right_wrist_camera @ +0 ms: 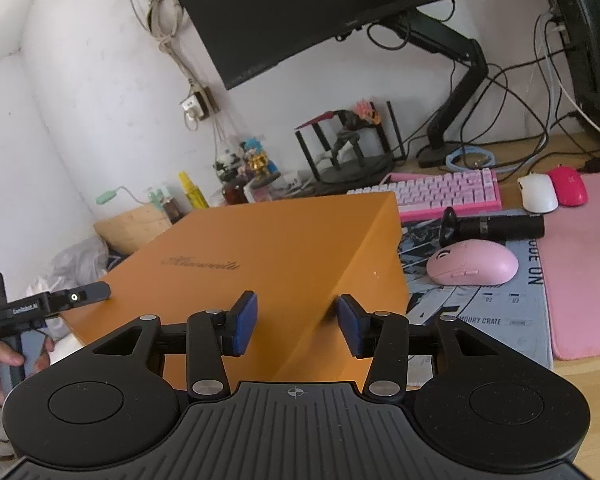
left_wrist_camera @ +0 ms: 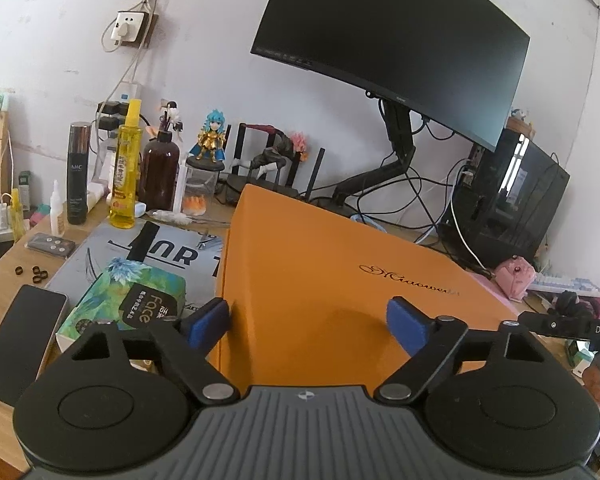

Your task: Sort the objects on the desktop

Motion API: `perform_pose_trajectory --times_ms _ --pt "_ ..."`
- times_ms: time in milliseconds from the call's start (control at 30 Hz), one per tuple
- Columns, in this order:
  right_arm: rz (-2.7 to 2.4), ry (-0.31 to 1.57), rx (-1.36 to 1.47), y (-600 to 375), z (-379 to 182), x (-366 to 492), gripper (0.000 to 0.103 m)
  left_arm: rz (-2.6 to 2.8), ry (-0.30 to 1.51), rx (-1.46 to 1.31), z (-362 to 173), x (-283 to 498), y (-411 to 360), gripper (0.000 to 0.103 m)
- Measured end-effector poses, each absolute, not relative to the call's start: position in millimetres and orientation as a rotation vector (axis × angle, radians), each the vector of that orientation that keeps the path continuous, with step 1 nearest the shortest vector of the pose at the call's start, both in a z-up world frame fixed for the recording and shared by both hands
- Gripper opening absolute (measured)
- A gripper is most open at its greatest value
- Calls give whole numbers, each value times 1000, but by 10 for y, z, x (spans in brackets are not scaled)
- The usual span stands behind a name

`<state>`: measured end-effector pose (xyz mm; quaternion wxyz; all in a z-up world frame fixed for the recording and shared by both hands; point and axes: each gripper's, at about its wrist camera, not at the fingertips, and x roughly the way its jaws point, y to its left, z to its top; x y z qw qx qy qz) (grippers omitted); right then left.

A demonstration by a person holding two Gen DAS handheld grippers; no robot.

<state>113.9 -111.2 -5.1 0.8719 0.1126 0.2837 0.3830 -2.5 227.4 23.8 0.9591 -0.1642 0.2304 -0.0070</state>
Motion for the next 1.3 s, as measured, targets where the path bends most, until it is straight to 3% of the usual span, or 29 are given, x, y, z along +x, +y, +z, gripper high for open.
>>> perform_pose_trajectory --times_ms 167,1300 --pt "801 589 232 -1114 -42 1134 51 -16 460 -333 253 -96 2302 74" --pt "790 624 104 -926 -202 983 51 31 542 -363 -97 -109 2368 69"
